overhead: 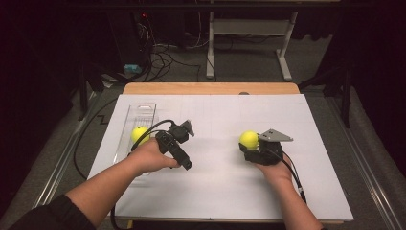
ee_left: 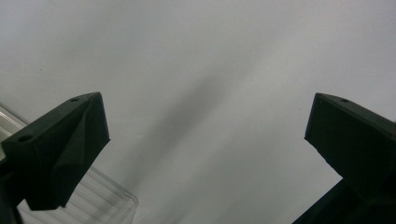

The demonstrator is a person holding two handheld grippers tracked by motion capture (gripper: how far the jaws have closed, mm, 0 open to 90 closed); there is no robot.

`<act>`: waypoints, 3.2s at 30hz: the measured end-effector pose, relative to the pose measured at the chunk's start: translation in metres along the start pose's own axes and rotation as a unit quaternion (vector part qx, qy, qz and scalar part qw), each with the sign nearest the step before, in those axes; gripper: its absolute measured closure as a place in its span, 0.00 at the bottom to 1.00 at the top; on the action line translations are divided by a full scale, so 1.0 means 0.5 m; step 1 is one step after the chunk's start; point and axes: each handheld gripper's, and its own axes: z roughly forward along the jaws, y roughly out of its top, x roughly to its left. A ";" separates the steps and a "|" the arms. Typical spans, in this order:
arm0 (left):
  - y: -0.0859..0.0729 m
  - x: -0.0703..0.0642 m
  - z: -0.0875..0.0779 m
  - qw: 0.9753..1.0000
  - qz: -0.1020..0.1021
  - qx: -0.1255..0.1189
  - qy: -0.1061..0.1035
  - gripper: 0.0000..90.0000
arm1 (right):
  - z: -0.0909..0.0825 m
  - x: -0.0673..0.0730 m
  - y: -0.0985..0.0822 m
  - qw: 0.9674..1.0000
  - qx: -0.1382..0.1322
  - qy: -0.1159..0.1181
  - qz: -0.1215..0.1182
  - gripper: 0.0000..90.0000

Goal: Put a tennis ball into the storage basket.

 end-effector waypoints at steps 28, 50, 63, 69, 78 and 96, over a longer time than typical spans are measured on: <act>0.002 -0.028 -0.054 1.000 0.012 -0.015 0.001 0.01 | -0.027 0.197 -0.032 0.989 -0.041 0.122 -0.077 0.30; 0.055 -0.113 -0.043 0.998 0.052 -0.011 -0.028 0.01 | -0.021 0.248 -0.031 0.982 -0.062 0.156 -0.086 0.30; 0.078 -0.136 -0.005 0.997 0.061 0.007 -0.041 0.02 | -0.030 0.248 -0.024 0.979 -0.087 0.164 -0.085 0.30; 0.078 -0.135 0.005 0.996 0.063 0.012 -0.056 0.13 | -0.033 0.247 -0.023 0.980 -0.081 0.159 -0.084 0.30; 0.078 -0.140 0.004 0.996 0.068 0.015 -0.064 0.29 | -0.030 0.247 -0.025 0.982 -0.075 0.153 -0.086 0.29; 0.069 -0.102 -0.017 0.998 0.051 0.016 -0.043 0.30 | -0.027 0.231 -0.034 0.981 -0.068 0.157 -0.090 0.00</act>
